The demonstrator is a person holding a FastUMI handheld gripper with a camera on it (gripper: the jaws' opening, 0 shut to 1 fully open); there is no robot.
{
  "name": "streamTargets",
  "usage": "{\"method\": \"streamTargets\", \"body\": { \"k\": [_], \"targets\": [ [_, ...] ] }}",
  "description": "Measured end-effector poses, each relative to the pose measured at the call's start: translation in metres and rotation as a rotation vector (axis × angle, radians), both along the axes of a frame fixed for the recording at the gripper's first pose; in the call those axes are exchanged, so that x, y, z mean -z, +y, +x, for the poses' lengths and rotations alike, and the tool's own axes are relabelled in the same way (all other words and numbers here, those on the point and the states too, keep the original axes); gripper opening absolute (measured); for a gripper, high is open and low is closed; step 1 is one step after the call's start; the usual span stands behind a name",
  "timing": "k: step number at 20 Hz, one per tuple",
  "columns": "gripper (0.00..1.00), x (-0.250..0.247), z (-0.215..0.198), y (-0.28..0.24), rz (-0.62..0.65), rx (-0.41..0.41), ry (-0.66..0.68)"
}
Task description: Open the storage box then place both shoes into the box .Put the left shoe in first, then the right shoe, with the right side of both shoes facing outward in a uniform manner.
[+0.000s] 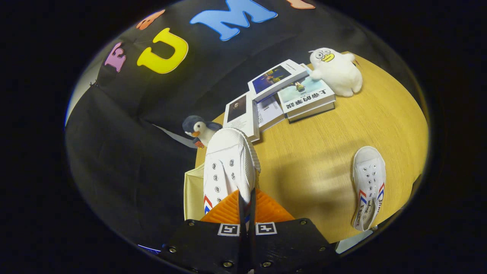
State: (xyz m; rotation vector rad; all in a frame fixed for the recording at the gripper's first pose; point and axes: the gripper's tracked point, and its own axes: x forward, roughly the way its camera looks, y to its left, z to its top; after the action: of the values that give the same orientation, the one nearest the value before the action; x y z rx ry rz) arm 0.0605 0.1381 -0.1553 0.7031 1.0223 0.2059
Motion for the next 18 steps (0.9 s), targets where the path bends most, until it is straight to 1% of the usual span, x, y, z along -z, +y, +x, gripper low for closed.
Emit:
{"method": "streamTargets", "body": {
  "k": [6, 9, 13, 18],
  "targets": [
    [0.01, -0.011, 0.008, 0.06, -0.009, -0.075, -0.033],
    [0.01, -0.008, 0.011, 0.085, -0.042, -0.1, -0.049],
    [0.01, 0.003, 0.012, 0.119, -0.087, -0.135, -0.062],
    [0.01, 0.027, 0.004, 0.155, -0.13, -0.177, -0.041]
  ]
}}
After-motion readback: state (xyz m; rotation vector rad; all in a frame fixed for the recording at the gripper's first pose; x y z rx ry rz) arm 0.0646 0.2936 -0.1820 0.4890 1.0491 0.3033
